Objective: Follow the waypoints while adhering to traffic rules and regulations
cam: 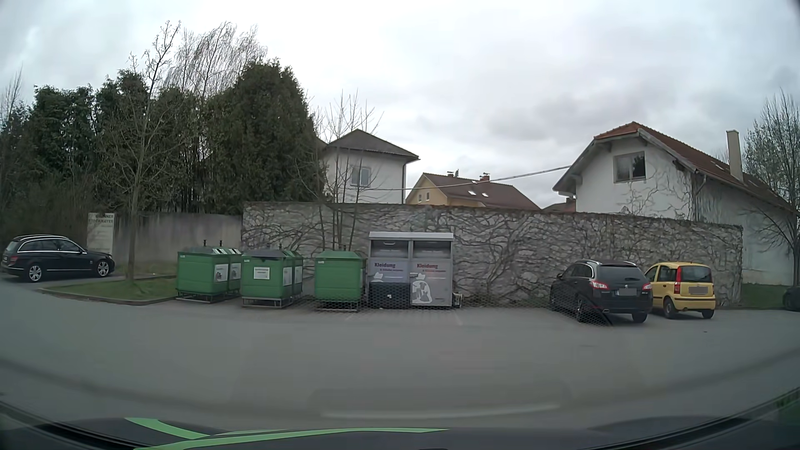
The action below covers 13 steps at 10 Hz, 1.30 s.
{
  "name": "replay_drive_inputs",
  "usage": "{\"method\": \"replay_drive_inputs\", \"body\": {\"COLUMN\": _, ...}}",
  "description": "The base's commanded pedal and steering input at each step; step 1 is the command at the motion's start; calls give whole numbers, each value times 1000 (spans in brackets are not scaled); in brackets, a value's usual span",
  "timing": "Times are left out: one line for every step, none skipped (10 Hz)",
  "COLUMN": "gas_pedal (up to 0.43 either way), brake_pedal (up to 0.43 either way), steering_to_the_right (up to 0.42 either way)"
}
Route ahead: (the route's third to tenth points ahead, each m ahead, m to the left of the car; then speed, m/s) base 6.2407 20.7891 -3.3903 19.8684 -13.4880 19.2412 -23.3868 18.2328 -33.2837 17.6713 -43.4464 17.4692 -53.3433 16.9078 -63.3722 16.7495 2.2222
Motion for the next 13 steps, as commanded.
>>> {"method": "replay_drive_inputs", "body": {"gas_pedal": 0, "brake_pedal": 159, "steering_to_the_right": -17}}
{"method": "replay_drive_inputs", "body": {"gas_pedal": 0, "brake_pedal": 152, "steering_to_the_right": -18}}
{"method": "replay_drive_inputs", "body": {"gas_pedal": 0, "brake_pedal": 134, "steering_to_the_right": -18}}
{"method": "replay_drive_inputs", "body": {"gas_pedal": 0, "brake_pedal": 37, "steering_to_the_right": -21}}
{"method": "replay_drive_inputs", "body": {"gas_pedal": 0, "brake_pedal": 0, "steering_to_the_right": -45}}
{"method": "replay_drive_inputs", "body": {"gas_pedal": 0, "brake_pedal": 0, "steering_to_the_right": -75}}
{"method": "replay_drive_inputs", "body": {"gas_pedal": 0, "brake_pedal": 0, "steering_to_the_right": -113}}
{"method": "replay_drive_inputs", "body": {"gas_pedal": 0, "brake_pedal": 0, "steering_to_the_right": -155}}
{"method": "replay_drive_inputs", "body": {"gas_pedal": 0, "brake_pedal": 0, "steering_to_the_right": -191}}
{"method": "replay_drive_inputs", "body": {"gas_pedal": 47, "brake_pedal": 0, "steering_to_the_right": -213}}
{"method": "replay_drive_inputs", "body": {"gas_pedal": 118, "brake_pedal": 0, "steering_to_the_right": -236}}
{"method": "replay_drive_inputs", "body": {"gas_pedal": 130, "brake_pedal": 0, "steering_to_the_right": -260}}
{"method": "replay_drive_inputs", "body": {"gas_pedal": 130, "brake_pedal": 0, "steering_to_the_right": -292}}
